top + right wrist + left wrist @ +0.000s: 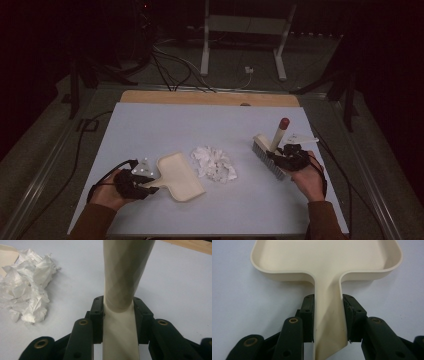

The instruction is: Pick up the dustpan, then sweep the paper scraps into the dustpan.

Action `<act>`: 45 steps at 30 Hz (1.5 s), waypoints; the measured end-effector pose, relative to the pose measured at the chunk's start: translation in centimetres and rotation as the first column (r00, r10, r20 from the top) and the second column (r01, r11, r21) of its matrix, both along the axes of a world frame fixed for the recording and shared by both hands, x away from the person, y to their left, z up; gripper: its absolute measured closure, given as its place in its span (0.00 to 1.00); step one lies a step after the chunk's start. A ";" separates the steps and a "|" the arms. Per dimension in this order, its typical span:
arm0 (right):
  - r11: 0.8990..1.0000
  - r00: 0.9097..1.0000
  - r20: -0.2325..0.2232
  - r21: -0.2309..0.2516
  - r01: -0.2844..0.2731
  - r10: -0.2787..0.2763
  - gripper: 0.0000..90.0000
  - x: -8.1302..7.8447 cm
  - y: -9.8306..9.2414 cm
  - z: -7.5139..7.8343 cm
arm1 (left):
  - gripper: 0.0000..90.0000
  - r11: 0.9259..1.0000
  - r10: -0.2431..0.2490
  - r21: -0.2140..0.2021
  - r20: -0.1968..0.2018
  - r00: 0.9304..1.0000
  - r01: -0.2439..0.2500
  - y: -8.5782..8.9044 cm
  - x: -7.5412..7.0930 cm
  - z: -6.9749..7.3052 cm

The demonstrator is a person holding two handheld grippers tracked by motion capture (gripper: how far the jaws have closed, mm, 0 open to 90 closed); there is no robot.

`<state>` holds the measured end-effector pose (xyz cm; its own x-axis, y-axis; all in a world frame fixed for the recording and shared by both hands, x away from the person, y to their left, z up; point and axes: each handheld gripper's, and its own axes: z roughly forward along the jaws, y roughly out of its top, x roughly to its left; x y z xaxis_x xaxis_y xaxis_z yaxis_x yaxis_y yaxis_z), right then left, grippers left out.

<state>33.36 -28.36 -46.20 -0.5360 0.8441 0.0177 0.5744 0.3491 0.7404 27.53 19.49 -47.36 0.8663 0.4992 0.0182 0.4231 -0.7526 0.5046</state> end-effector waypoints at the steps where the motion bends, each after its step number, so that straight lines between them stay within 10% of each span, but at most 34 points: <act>1: 1.000 1.000 0.000 0.001 0.000 0.000 0.74 0.0 0.0 0.0 | 0.74 1.000 -0.001 0.003 0.002 1.000 0.001 -0.1 0.0 0.0; 23: 0.995 0.995 -0.033 0.030 0.094 -0.093 0.75 -0.3 0.7 0.3 | 0.74 1.000 -0.010 -0.008 -0.011 1.000 0.010 -0.5 0.4 -0.5; 45: 0.963 0.966 -0.013 0.069 0.260 -0.259 0.75 -0.7 10.2 0.9 | 0.74 1.000 -0.005 -0.014 -0.016 1.000 0.005 -0.6 0.5 -0.6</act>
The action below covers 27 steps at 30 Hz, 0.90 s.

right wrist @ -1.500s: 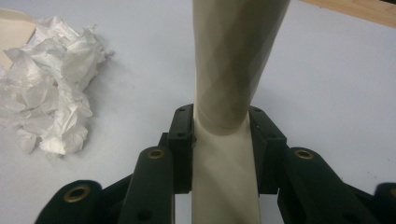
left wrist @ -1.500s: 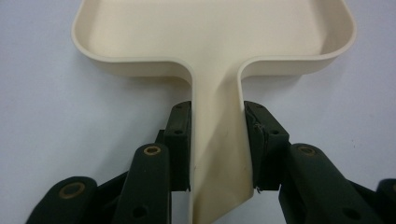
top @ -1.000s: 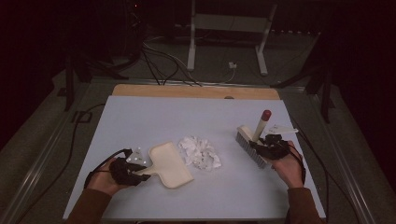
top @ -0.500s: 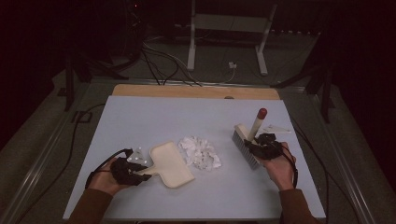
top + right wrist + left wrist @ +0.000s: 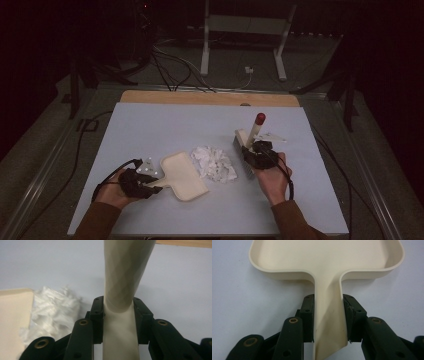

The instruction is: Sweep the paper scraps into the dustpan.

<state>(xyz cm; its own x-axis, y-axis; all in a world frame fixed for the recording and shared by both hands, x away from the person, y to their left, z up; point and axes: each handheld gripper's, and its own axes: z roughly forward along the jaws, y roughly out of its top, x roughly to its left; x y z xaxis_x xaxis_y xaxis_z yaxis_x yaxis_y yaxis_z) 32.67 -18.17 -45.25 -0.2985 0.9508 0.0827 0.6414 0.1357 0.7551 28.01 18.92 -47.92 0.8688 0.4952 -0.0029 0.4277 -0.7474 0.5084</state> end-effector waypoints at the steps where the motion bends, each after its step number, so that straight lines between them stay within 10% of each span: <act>1: 1.000 1.000 0.000 0.004 0.003 -0.003 0.75 0.1 0.4 0.0 | 0.74 1.000 0.000 0.000 0.000 1.000 0.000 0.0 0.0 0.0; 27: 0.982 0.982 -0.030 -0.035 -0.185 0.184 0.75 -0.1 7.6 -0.5 | 0.74 1.000 0.001 -0.012 -0.007 1.000 -0.001 -0.3 0.7 -0.1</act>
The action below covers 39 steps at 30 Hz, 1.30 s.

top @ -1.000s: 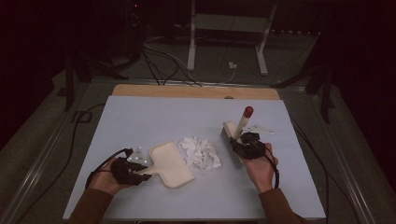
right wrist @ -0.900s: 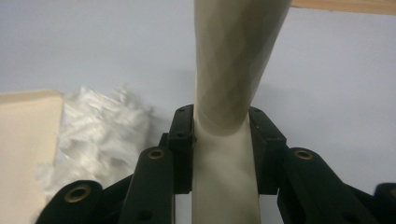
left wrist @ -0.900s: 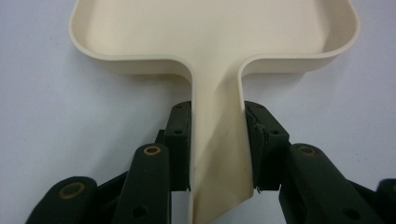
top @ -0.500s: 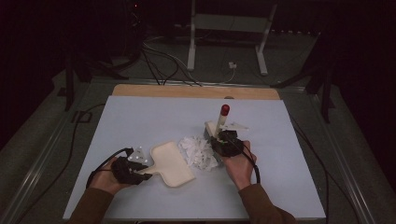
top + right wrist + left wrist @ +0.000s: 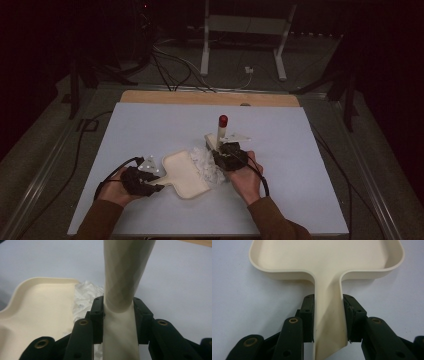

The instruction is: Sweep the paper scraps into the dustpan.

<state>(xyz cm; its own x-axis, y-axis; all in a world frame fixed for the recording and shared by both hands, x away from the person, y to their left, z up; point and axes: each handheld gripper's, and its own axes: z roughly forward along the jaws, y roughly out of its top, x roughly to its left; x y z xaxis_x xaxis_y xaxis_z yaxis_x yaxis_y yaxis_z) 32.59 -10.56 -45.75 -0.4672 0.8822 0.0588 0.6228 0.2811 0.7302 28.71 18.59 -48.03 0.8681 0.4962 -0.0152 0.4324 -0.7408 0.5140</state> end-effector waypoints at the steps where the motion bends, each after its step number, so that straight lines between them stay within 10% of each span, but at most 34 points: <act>1: 1.000 1.000 -0.004 0.005 -0.007 0.007 0.75 0.0 0.2 0.0 | 0.74 1.000 -0.002 0.000 0.000 1.000 0.002 0.0 0.0 0.0; 26: 0.974 0.974 -0.017 0.018 -0.224 0.224 0.75 -2.7 5.5 0.9 | 0.74 1.000 0.005 -0.004 -0.002 1.000 -0.005 -0.5 0.2 0.0; 39: 0.982 0.981 0.061 0.039 -0.187 0.184 0.74 -0.6 2.0 3.3 | 0.74 1.000 0.003 -0.006 -0.004 1.000 -0.003 -0.3 0.2 0.0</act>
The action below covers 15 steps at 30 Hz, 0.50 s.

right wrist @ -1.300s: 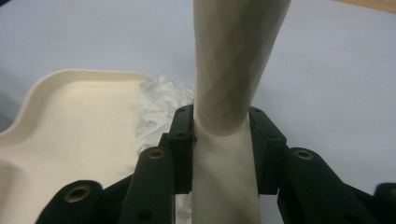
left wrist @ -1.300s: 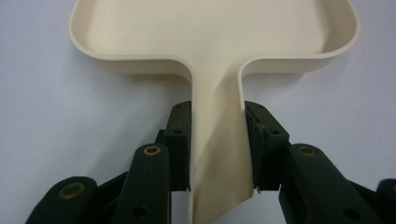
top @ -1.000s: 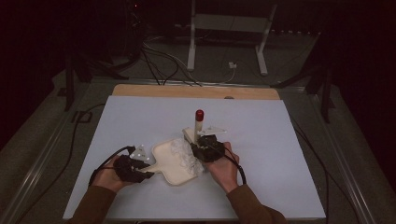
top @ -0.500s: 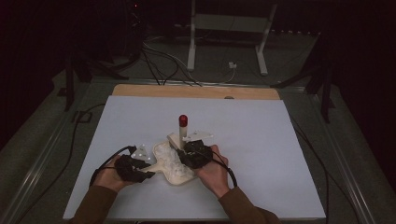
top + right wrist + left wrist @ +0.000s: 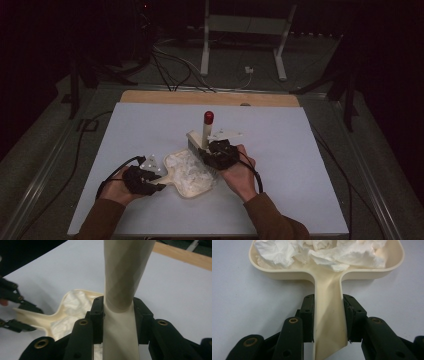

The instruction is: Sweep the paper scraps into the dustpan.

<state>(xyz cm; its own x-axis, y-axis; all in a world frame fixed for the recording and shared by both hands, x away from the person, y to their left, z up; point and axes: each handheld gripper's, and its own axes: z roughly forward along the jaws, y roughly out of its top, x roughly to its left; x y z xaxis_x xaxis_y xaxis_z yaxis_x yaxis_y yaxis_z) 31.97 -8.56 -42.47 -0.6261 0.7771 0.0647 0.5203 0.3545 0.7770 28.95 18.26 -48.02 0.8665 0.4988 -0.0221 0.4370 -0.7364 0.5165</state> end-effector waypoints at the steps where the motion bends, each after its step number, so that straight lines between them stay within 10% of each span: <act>1: 1.000 1.000 0.005 -0.001 0.009 -0.009 0.75 0.2 -0.2 0.0 | 0.74 1.000 0.002 -0.002 -0.001 1.000 -0.002 0.0 0.0 0.0; 15: 0.986 0.991 0.018 -0.089 0.137 -0.136 0.75 0.2 -2.2 -1.7 | 0.74 1.000 -0.003 0.000 0.001 1.000 0.003 0.2 -0.2 -0.1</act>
